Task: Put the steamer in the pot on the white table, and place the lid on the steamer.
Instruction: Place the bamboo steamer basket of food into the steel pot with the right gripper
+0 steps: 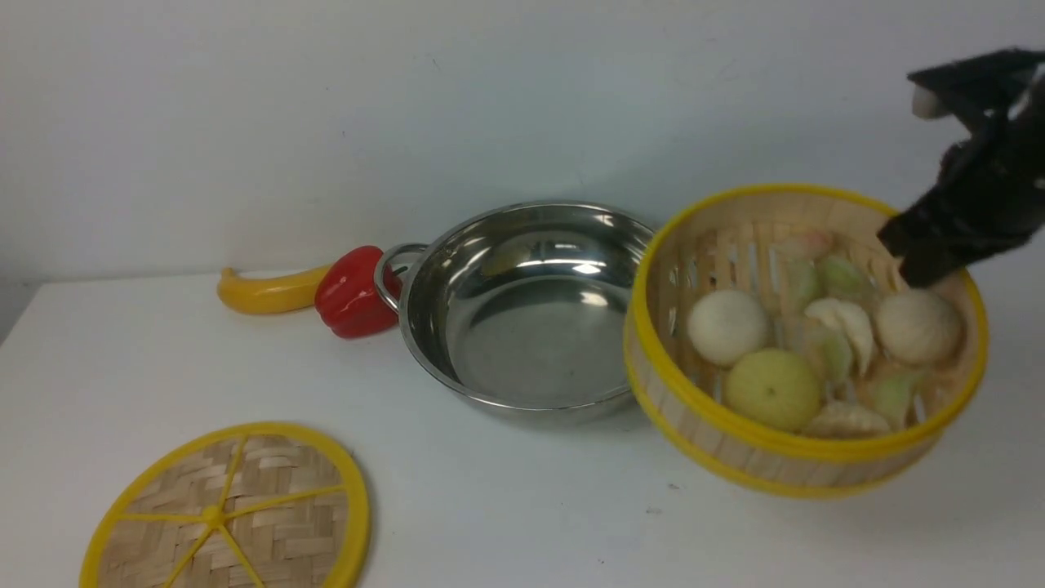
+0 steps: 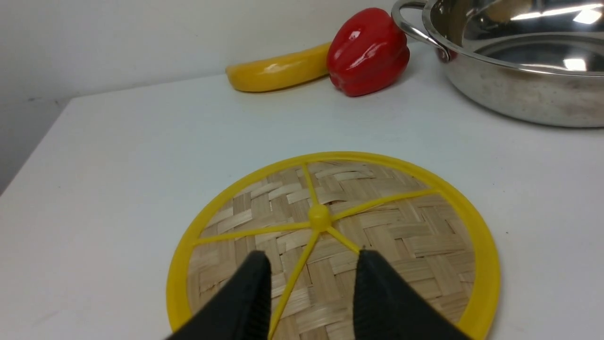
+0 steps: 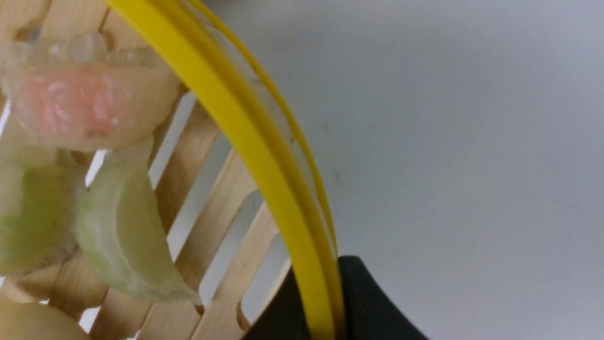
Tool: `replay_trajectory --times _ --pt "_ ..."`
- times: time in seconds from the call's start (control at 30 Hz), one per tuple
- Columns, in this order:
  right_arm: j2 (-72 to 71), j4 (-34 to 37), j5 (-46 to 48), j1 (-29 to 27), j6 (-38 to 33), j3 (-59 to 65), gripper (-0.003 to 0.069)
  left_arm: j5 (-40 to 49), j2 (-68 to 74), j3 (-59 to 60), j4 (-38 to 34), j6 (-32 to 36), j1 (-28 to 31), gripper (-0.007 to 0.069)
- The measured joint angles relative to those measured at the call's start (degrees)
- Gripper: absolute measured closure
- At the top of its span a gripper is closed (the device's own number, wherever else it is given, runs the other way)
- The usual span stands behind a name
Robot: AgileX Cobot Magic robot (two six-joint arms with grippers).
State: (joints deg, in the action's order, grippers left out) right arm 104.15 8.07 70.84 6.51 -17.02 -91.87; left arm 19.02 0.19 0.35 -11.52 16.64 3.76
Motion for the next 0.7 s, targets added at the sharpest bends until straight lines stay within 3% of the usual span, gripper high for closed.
replay_trajectory --times 0.3,0.7 --pt "18.08 -0.93 0.15 10.38 2.93 -30.73 0.0607 0.0 0.0 0.0 0.0 0.0 0.0 0.0384" --pt "35.07 1.82 0.45 11.15 0.85 -50.38 0.0607 0.0 0.0 0.0 0.0 0.0 0.0 0.0384"
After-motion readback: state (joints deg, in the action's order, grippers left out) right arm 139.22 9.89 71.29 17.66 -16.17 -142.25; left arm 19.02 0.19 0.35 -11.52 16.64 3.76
